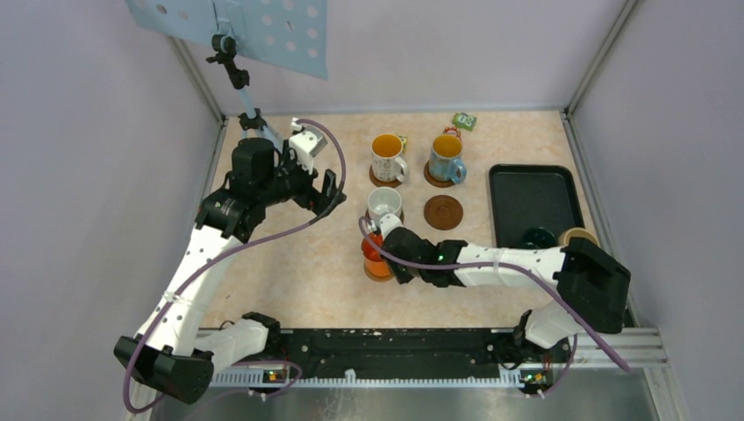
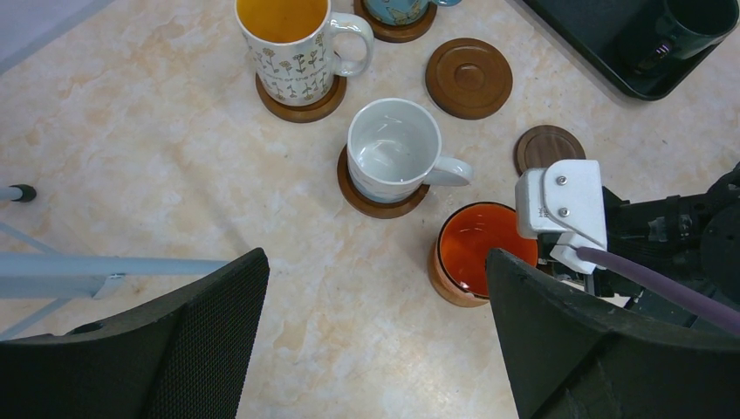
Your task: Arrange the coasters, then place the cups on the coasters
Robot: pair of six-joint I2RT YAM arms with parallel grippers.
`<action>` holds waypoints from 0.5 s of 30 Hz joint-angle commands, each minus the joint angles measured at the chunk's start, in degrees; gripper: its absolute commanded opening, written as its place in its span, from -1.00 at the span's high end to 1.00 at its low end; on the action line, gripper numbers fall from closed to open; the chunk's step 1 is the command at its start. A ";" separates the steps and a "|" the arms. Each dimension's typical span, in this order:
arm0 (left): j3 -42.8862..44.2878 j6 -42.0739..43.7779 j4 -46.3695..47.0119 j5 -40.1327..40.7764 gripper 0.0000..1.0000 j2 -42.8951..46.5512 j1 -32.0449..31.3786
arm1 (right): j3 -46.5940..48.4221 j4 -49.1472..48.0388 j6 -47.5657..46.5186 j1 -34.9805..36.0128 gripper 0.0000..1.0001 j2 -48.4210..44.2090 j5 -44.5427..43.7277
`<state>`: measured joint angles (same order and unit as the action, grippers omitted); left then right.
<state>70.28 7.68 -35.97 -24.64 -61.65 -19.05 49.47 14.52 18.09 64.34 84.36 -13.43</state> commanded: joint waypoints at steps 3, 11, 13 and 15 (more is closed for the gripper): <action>0.36 0.75 1.78 -0.85 -0.97 1.26 0.37 | -0.45 -5.44 1.23 0.23 0.98 0.80 -0.73; -0.42 1.26 1.71 0.06 -0.98 1.84 0.33 | -0.32 -4.67 0.53 0.23 0.54 1.46 2.43; -0.32 1.32 1.56 0.23 -0.98 1.88 0.33 | -0.47 -4.07 0.55 0.23 0.46 1.30 3.08; -0.30 1.45 1.42 0.45 -0.97 2.05 0.33 | -0.75 -3.36 0.13 0.18 0.39 0.94 3.32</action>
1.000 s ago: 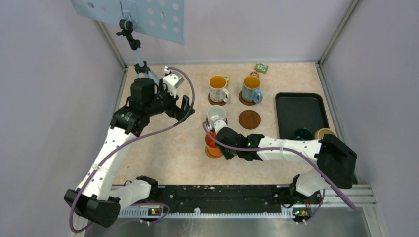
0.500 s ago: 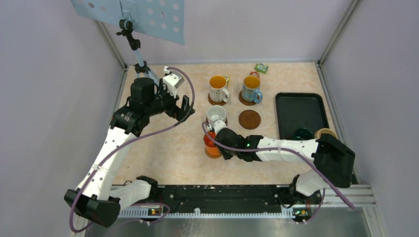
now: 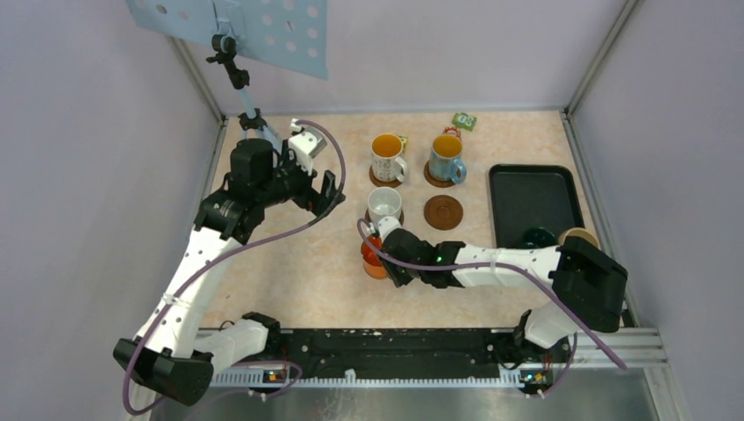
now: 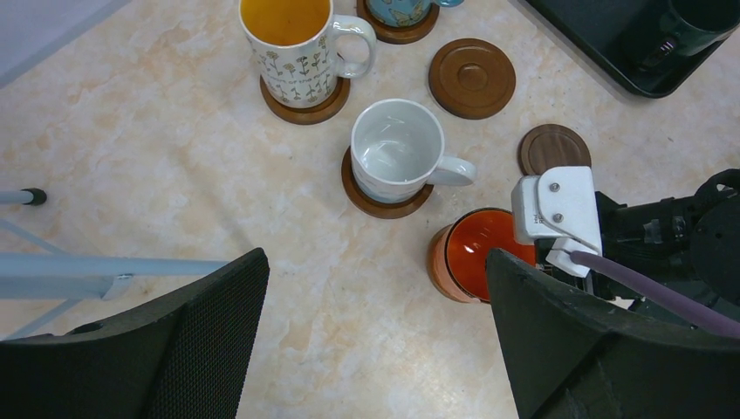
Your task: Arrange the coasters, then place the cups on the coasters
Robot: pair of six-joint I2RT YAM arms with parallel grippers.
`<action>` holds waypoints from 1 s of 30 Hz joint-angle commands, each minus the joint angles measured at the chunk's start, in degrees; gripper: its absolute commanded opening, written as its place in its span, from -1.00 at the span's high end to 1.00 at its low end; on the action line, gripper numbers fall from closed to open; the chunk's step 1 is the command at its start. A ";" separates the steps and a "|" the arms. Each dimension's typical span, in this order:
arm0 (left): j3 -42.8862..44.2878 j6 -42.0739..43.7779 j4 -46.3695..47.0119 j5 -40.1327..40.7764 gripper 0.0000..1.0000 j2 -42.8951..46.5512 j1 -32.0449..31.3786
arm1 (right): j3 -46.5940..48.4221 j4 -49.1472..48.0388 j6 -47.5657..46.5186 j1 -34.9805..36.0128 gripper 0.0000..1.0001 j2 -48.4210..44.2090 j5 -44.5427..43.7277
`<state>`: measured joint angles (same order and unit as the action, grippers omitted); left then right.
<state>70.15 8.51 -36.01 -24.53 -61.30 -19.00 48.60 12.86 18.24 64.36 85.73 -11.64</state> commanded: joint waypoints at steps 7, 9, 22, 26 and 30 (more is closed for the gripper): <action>-0.39 0.71 1.53 0.43 -0.97 1.72 0.28 | -0.81 0.09 -2.04 0.20 0.16 -2.23 1.20; -0.33 0.59 1.63 0.32 -0.97 1.56 0.28 | -0.29 0.66 -3.14 0.19 -0.10 -2.85 2.83; 0.67 1.69 0.05 -1.43 -0.98 0.12 0.28 | 2.74 7.66 -11.92 -2.94 -0.52 -9.79 14.45; 1.51 3.41 -1.09 -4.16 -0.97 -1.18 0.31 | 4.91 10.56 -17.62 -8.72 -0.53 -13.25 26.71; 2.15 5.86 -2.65 -6.89 -0.97 -2.59 0.29 | 7.65 14.49 -25.77 -16.36 -0.69 -16.60 36.81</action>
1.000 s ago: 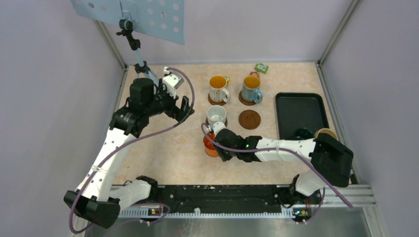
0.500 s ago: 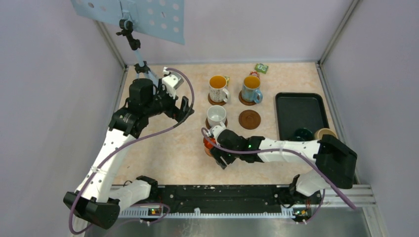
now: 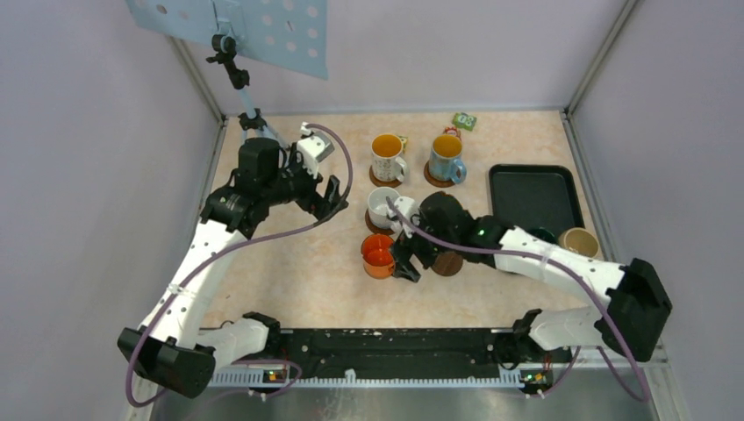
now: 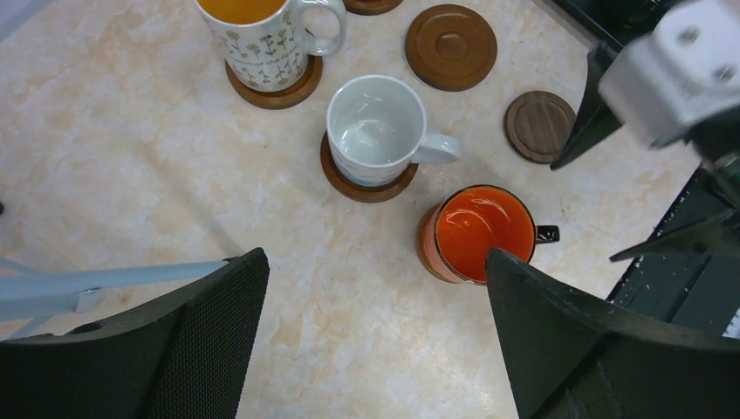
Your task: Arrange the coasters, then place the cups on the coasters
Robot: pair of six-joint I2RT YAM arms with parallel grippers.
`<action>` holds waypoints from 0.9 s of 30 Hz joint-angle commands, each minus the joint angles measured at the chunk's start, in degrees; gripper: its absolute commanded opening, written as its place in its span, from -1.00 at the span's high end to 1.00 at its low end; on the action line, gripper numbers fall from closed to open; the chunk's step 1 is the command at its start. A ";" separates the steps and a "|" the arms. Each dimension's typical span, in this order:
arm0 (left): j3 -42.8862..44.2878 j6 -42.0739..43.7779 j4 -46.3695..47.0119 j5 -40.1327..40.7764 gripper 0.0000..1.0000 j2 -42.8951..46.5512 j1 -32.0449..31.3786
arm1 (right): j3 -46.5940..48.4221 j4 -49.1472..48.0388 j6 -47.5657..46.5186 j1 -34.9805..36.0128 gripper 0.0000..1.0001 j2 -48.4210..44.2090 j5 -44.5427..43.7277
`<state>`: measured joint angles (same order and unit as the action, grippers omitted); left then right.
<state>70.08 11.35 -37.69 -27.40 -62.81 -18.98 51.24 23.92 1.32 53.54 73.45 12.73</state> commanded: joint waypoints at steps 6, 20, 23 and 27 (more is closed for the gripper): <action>1.98 5.30 -2.94 -8.10 -0.97 -3.58 0.17 | 10.22 11.93 -13.39 -21.90 -0.70 -5.01 23.66; -0.82 9.42 -3.79 -11.41 -0.97 -4.94 0.11 | 18.28 28.80 -25.47 -49.03 -0.56 1.41 20.85; -0.94 9.94 -4.09 -12.09 -0.97 -5.25 0.10 | 20.93 31.87 -30.05 -54.20 -0.56 3.46 17.76; -0.83 10.13 -4.17 -12.85 -0.97 -4.86 0.09 | 24.94 38.01 -36.20 -62.69 -0.54 6.85 16.74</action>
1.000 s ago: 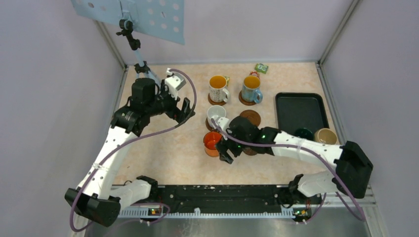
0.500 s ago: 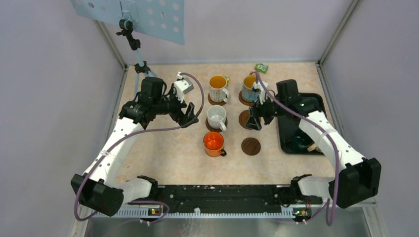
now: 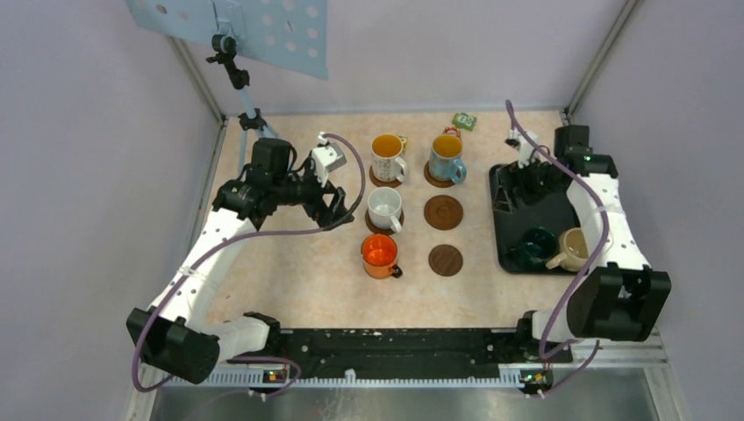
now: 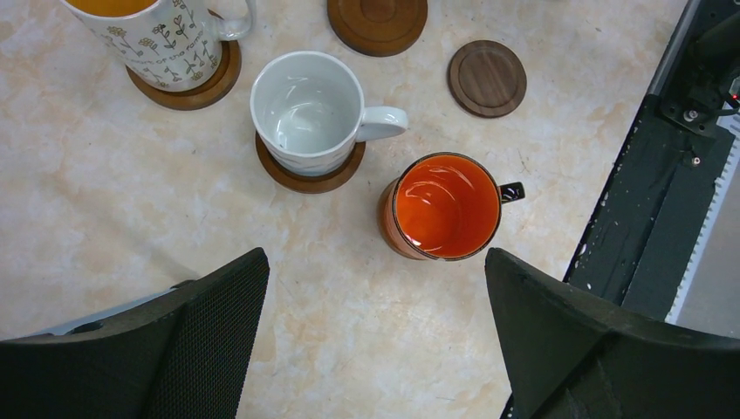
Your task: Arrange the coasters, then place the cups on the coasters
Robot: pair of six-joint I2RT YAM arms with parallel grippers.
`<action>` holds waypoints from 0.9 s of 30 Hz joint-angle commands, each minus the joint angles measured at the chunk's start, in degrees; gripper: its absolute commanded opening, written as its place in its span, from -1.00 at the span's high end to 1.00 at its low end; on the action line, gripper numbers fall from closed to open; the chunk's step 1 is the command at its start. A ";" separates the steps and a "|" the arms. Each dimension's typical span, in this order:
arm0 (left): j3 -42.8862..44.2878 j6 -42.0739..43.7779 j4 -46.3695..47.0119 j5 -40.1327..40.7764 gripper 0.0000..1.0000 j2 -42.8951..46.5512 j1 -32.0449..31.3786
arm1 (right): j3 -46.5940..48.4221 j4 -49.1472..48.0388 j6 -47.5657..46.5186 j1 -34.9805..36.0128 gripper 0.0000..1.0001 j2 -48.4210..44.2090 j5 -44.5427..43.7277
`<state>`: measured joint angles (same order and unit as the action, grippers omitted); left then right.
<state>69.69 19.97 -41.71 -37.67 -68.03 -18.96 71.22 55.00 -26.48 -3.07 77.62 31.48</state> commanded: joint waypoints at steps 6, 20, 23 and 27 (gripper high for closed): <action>-1.89 2.13 0.21 -3.89 -0.97 1.92 0.09 | 5.23 14.44 -13.43 -11.56 -0.49 0.10 -4.55; -3.50 3.54 0.84 -5.01 -0.97 2.03 0.09 | 10.31 23.24 -39.16 -34.51 -0.40 4.82 -13.59; -3.17 3.48 0.94 -4.83 -0.97 1.98 0.07 | 10.06 22.82 -40.89 -38.28 -0.39 7.63 -15.53; -1.74 3.50 0.64 -4.22 -0.97 1.14 0.11 | 4.62 21.32 -43.18 -41.46 -0.36 8.08 -17.55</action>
<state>66.39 22.65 -41.65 -41.12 -67.61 -18.96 79.15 76.25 -64.23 -42.30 86.21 16.32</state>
